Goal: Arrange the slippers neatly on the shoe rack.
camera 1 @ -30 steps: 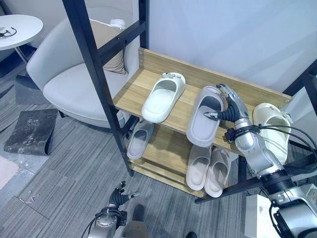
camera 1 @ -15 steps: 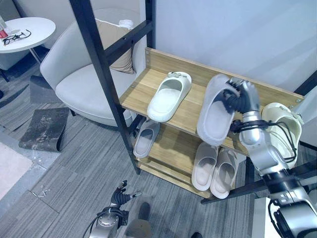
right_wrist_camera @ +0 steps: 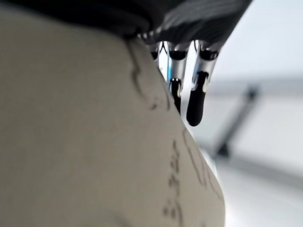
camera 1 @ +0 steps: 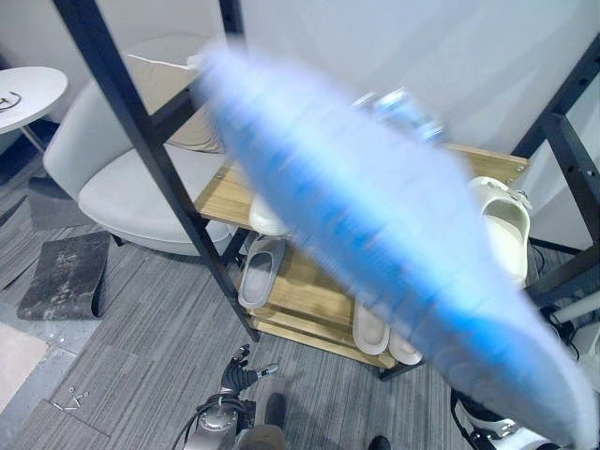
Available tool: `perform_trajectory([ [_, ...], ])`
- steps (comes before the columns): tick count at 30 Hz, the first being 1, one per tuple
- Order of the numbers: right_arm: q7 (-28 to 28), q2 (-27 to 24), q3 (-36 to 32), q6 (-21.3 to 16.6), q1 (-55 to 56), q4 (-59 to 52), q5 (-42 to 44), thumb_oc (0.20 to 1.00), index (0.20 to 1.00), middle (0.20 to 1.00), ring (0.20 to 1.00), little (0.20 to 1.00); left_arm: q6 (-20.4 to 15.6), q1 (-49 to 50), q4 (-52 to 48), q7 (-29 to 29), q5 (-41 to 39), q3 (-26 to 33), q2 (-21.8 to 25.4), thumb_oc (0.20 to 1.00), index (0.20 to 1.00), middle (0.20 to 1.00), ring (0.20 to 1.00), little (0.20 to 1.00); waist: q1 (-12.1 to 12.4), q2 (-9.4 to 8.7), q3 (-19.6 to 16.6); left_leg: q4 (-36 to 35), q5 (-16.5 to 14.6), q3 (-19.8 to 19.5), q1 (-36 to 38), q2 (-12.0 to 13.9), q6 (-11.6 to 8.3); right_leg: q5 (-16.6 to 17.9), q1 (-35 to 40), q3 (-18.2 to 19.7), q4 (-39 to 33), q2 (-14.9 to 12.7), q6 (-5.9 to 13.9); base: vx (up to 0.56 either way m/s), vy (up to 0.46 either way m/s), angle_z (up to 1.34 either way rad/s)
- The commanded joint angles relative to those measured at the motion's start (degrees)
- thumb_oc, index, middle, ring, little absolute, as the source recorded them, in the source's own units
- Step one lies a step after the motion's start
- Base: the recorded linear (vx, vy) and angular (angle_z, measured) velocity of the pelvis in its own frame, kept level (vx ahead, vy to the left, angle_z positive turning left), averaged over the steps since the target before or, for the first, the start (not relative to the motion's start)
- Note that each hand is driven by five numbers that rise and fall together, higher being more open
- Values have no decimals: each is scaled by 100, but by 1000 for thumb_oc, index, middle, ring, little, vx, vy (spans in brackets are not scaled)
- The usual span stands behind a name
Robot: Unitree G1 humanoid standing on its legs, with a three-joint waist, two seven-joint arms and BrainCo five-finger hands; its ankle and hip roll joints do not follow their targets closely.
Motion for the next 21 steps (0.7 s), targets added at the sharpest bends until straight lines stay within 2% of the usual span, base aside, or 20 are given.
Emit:
perform_trajectory([
  [1, 446, 361, 333, 114, -640, 375, -251, 200, 200, 200, 200, 200, -320, -392, 199, 229, -122, -124, 11, 1000, 1000, 1000, 1000, 1000, 380, 122, -25, -26, -539, -215, 413, 35, 87, -223, 8, -105, 442, -33, 36, -24, -30, 15],
  [6, 642, 371, 843, 265, -485, 1241, -1204, 200, 200, 200, 200, 200, -432, -376, 253, 343, -277, -53, -46, 1000, 1000, 1000, 1000, 1000, 535, 93, 51, -20, -500, -372, 341, 26, 79, -240, 33, -260, 440, -12, 19, -29, -17, 27],
  [7, 608, 285, 990, 286, -267, 1693, -1898, 200, 200, 200, 200, 200, -465, -343, 280, 369, -337, -15, -69, 1000, 1000, 1000, 1000, 1000, 567, 96, 125, -17, -484, -437, 317, 29, 71, -255, 38, -301, 452, -1, 16, -50, -16, 20],
  [10, 457, 139, 1182, 371, 97, 2554, -3053, 200, 200, 200, 200, 200, -561, -298, 273, 393, -461, -2, -93, 1000, 1000, 1000, 1000, 1000, 617, 120, 255, 9, -494, -510, 286, 48, 61, -327, 20, -344, 544, 17, 15, -31, -15, 11],
  [12, 158, -29, 1104, 381, 256, 2983, -3693, 200, 200, 200, 200, 200, -583, -270, 308, 397, -519, 3, -86, 1000, 1000, 1000, 1000, 1000, 612, 117, 335, 64, -473, -561, 215, 65, 69, -363, -52, -361, 642, 16, 11, -55, -22, 22],
  [14, -448, -300, 898, 432, 310, 3587, -4395, 200, 200, 200, 200, 200, -730, -257, 143, 414, -630, -77, -23, 1000, 1000, 1000, 1000, 1000, 662, 155, 598, 631, -627, -624, -118, 54, 54, -472, -155, -374, 835, -24, -21, -129, -34, 19],
  [16, -1081, -550, 504, 525, 340, 4044, -4883, 200, 200, 200, 200, 200, -929, -194, -417, 421, -847, -197, 92, 1000, 1000, 1000, 1000, 1000, 688, 263, 863, 1105, -733, -721, -522, -32, 61, -569, -445, -421, 1182, -128, -37, -191, 13, 18],
  [19, -1978, -674, 71, 831, -219, 4552, -5438, 200, 200, 200, 200, 200, -1129, -228, -1044, 446, -1043, -487, 327, 1000, 1000, 1000, 1000, 1000, 710, 461, 1230, 1721, -855, -761, -1113, -106, 81, -703, -1115, -303, 1882, -328, -74, -232, 68, 22],
  [21, -2076, -652, 11, 898, -348, 4639, -5527, 200, 200, 200, 200, 200, -1124, -269, -1139, 428, -1070, -557, 353, 1000, 1000, 1000, 1000, 1000, 740, 496, 1259, 1860, -901, -743, -1247, -117, 86, -757, -1266, -235, 2029, -378, -96, -97, 58, -4],
])
